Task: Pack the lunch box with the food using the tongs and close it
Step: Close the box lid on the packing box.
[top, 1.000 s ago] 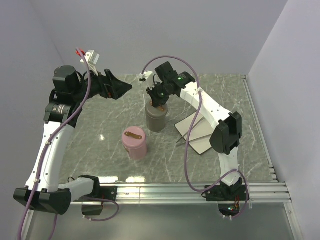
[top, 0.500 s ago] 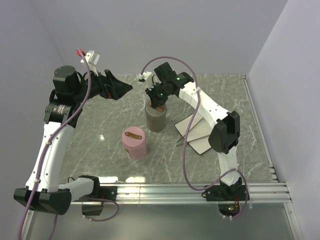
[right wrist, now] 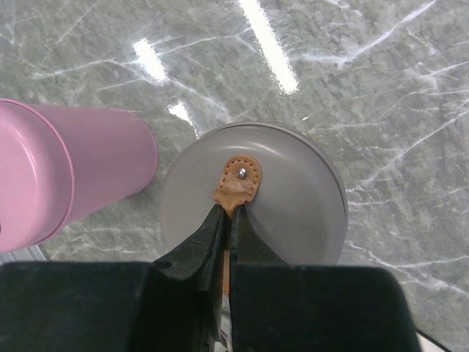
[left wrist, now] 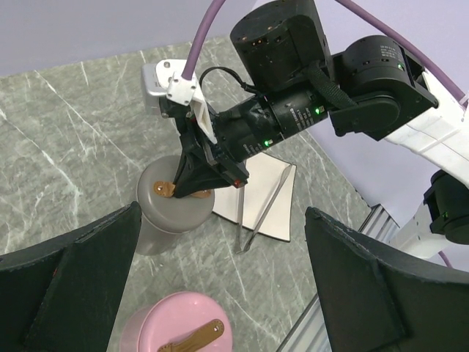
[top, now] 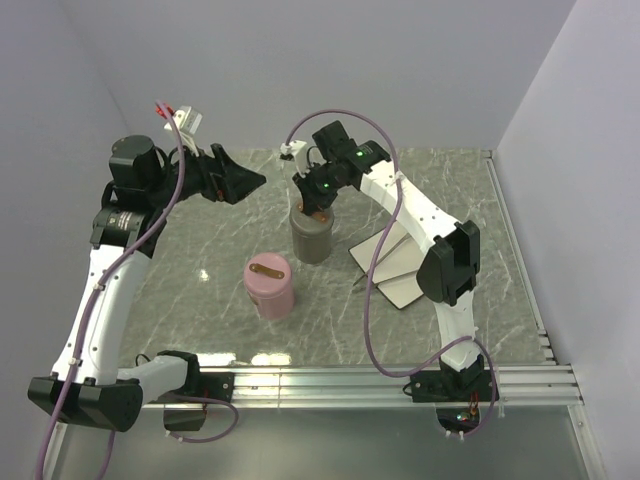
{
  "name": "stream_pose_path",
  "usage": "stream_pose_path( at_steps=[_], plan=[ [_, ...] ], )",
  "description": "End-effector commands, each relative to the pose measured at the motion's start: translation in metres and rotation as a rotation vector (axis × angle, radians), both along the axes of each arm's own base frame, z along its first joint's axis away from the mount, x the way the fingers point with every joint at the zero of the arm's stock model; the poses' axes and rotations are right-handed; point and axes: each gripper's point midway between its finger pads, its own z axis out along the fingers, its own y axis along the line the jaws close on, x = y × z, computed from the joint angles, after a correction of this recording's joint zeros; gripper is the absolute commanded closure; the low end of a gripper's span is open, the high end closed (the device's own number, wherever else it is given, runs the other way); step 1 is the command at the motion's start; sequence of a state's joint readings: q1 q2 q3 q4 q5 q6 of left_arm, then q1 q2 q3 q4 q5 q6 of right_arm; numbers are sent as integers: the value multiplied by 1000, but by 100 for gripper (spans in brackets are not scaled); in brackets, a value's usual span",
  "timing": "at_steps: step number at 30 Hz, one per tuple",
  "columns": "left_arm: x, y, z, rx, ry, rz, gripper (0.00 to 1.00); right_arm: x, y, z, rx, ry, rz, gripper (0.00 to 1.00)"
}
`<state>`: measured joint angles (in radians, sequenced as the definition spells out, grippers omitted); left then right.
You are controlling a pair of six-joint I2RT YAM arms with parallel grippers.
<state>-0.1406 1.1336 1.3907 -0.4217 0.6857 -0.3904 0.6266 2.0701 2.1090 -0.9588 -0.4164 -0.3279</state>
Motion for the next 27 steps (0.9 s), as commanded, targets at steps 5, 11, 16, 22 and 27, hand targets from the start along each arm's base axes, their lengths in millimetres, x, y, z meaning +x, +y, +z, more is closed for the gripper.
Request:
stream_pose_path(
  at_steps=[5,11,16,22,27],
  plan=[
    [-8,-2,12,-28,-46,-26,1,-2,2,30,67,-18,-1,100],
    [-8,-2,13,-27,-48,-26,1,2,3,27,65,-17,-5,100],
    [-9,-2,11,-20,-49,-28,1,3,5,30,79,-13,2,100],
    [-10,-3,10,-24,-48,-37,1,-2,3,37,100,-5,2,100],
    [-11,-3,9,-29,-48,-38,1,6,-5,23,51,-11,-28,100]
  ],
)
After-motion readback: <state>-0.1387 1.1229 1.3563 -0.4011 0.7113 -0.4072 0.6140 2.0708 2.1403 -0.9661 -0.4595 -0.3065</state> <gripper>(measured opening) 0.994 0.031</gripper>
